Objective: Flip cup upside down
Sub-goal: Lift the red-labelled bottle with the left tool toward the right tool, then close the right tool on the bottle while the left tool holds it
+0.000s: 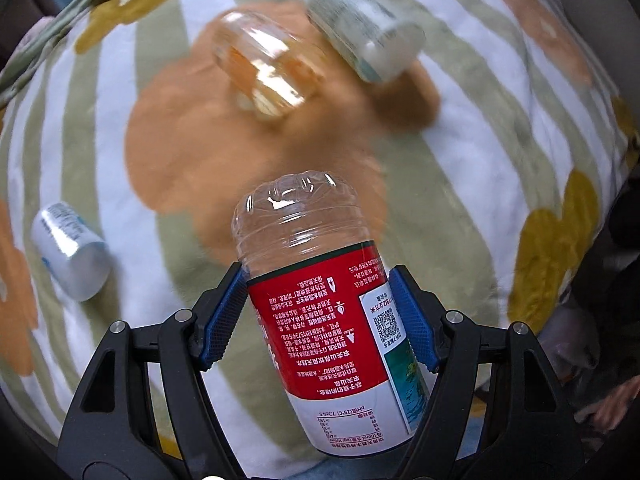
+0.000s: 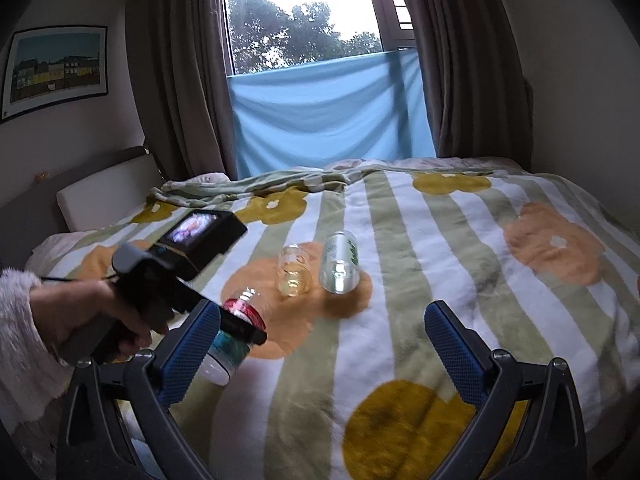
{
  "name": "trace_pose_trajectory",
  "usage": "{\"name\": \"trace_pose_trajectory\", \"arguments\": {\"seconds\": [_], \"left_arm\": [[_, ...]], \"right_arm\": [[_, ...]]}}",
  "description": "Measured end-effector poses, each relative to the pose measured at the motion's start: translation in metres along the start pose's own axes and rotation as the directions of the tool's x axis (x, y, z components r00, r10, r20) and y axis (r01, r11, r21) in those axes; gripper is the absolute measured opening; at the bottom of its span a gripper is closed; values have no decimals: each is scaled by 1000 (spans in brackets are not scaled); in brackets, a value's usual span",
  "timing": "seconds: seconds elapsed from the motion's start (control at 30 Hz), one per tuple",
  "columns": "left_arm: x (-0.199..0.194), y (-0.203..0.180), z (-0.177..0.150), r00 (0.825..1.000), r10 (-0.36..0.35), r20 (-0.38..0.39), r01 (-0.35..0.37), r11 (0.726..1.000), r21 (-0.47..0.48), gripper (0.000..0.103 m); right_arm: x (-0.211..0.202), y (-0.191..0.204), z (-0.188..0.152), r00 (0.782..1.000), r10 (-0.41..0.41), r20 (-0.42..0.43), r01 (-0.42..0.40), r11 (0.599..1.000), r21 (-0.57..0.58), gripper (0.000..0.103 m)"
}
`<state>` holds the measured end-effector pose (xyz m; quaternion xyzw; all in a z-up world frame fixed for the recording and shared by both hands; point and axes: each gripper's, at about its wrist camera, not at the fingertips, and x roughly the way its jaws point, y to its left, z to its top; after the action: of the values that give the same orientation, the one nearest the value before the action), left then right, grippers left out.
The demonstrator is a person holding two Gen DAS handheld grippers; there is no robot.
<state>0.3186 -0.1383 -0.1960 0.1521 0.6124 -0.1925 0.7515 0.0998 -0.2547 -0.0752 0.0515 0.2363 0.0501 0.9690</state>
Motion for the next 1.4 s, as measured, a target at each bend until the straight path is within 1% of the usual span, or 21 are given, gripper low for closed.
{"name": "trace_pose_trajectory", "arguments": {"seconds": [0.13,0.2,0.27,0.43,0.53,0.6,0.63,0.67,0.7,0.73,0.77,0.8,0.83,0.9,0.97,1.03,1.07,1.13,1.17,1.27,1.4], "left_arm": [[9,-10,-3,1000,4,5,-5,999,35,71],[10,-12,-6,1000,16,6,-17,999,41,75],[10,-14,-8,1000,27,11,-27,999,46,96],[-6,-15,-17,998,29,51,-32,998,51,98],[-29,-9,-27,994,34,105,-37,999,32,98],[-48,-4,-38,986,34,163,-37,999,14,98],[-62,-2,-50,979,33,201,-33,999,-3,99],[-72,1,-62,973,29,228,-24,999,-24,102],[-78,7,-68,968,14,250,-3,999,-43,103],[-88,11,-82,958,-15,285,37,997,-71,103],[-93,18,-92,947,-39,318,76,992,-104,103],[-97,21,-99,942,-47,332,91,989,-120,103],[-101,25,-110,935,-44,352,100,985,-143,103],[-105,31,-121,922,4,388,73,980,-183,103],[-112,31,-138,906,61,418,35,975,-218,103],[-118,37,-151,892,83,444,33,968,-248,103],[-119,41,-156,887,83,454,46,963,-265,103],[-120,44,-162,882,79,464,64,957,-284,103],[-120,45,-165,881,78,467,71,953,-293,103],[-118,46,-174,876,73,476,90,946,-311,103],[-113,45,-180,876,87,474,76,947,-313,103]], "right_arm": [[-2,-4,-4,1000,-9,-25,9,1000,-7,102],[-1,-6,-6,999,-12,-39,11,1000,-10,102],[1,-7,-8,999,-10,-52,10,1000,-5,102],[6,-8,-7,997,25,-73,-24,1000,17,102],[10,-14,4,992,87,-90,-84,996,38,102],[15,-24,21,974,196,-113,-188,979,78,102],[23,-31,35,954,264,-144,-250,962,112,103],[29,-33,45,938,299,-175,-279,951,130,103],[38,-33,55,919,332,-215,-306,941,146,103],[50,-34,65,892,368,-264,-335,928,164,103],[69,-32,75,847,413,-333,-366,910,196,103],[79,-29,79,819,437,-372,-381,899,217,103],[102,-23,83,760,474,-445,-397,880,259,103],[132,-15,80,679,492,-545,-380,871,313,103],[165,0,68,588,487,-646,-348,873,342,103],[189,13,54,541,457,-707,-314,889,334,102],[204,22,44,511,436,-741,-293,899,327,102],[221,29,31,483,426,-765,-263,904,337,102],[234,33,22,457,427,-781,-239,904,354,102],[259,38,7,411,416,-811,-188,909,371,102],[278,45,-5,355,369,-859,-157,929,335,102]]}}
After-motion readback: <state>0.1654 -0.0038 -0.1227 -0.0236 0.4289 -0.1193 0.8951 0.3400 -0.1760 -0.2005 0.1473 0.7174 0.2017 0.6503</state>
